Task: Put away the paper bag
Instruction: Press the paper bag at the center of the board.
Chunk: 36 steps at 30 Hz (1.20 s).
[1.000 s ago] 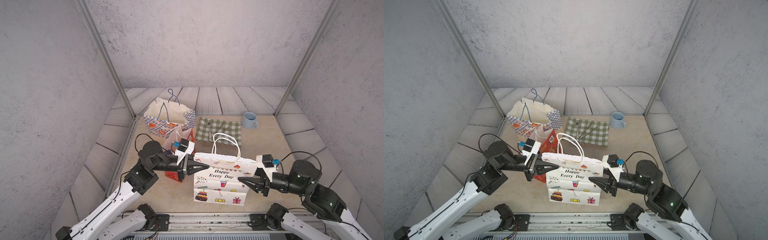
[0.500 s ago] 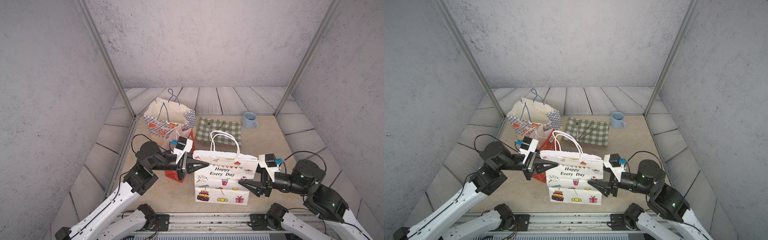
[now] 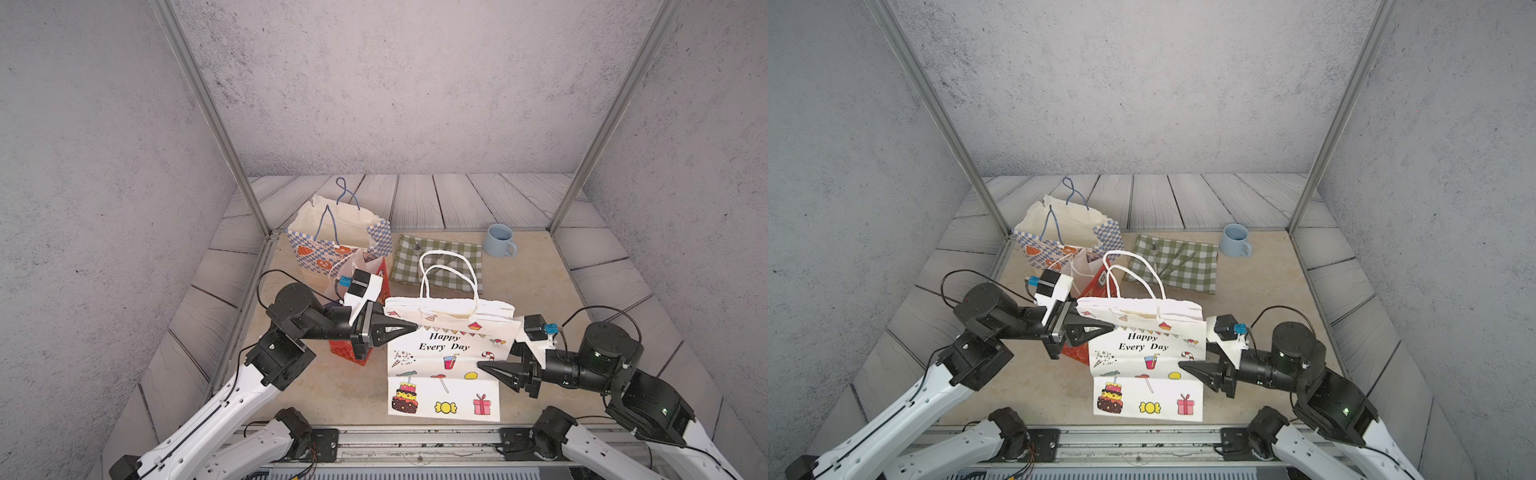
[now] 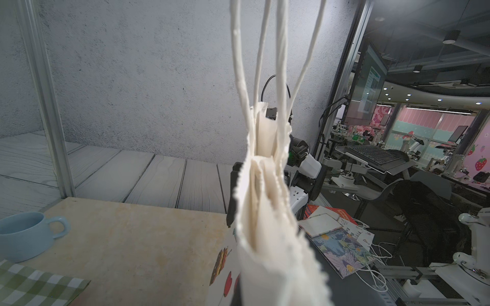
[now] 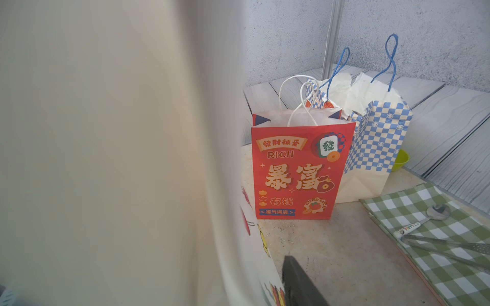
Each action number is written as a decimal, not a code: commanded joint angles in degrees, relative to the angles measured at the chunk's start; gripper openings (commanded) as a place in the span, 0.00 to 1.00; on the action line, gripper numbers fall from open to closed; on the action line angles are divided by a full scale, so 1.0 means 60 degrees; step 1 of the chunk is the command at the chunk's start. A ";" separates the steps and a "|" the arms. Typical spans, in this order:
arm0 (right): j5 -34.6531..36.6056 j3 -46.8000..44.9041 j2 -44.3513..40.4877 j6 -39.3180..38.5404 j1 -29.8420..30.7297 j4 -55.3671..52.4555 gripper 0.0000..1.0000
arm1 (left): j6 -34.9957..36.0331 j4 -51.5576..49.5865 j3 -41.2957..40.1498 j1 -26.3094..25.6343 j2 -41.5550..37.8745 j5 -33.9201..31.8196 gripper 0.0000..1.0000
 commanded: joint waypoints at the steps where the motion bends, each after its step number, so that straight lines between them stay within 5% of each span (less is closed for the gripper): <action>1: -0.0310 0.0311 0.0170 -0.0192 0.0043 -0.0347 0.46 | -0.0033 0.0460 0.0365 0.0035 -0.0019 0.0099 0.00; 6: 0.0134 0.0467 0.0120 -0.0001 0.0043 -0.0134 0.64 | 0.0057 0.0341 0.0340 0.0042 0.0027 0.0116 0.00; 12: 0.0146 0.0536 0.0001 -0.0078 0.0043 -0.0227 0.51 | 0.0112 0.0358 0.0312 0.0035 -0.0003 0.0045 0.00; 19: 0.0885 0.0872 -0.0172 0.0697 0.0043 0.0874 0.61 | 0.0231 0.0274 0.0217 0.0035 0.0034 -0.0017 0.00; 22: 0.0880 0.0992 -0.0176 0.0826 0.0044 0.1118 0.56 | 0.0175 0.0349 0.0140 0.0035 0.0055 -0.0028 0.00; 31: 0.0290 0.1345 0.0232 0.0925 0.0043 0.1414 0.22 | 0.0197 0.0128 -0.0048 0.0035 0.0129 0.0143 0.00; 32: 0.0298 0.1373 0.0259 0.0931 0.0043 0.1450 0.23 | 0.0205 0.0116 -0.0053 0.0035 0.0129 0.0139 0.00; 34: 0.0567 0.1446 0.0298 0.0975 0.0044 0.1522 0.46 | 0.0231 0.0108 -0.0069 0.0035 0.0127 0.0064 0.00; 36: 0.0976 0.1519 0.0313 0.1002 0.0043 0.1737 0.56 | 0.0259 0.0107 -0.0070 0.0035 0.0151 0.0045 0.00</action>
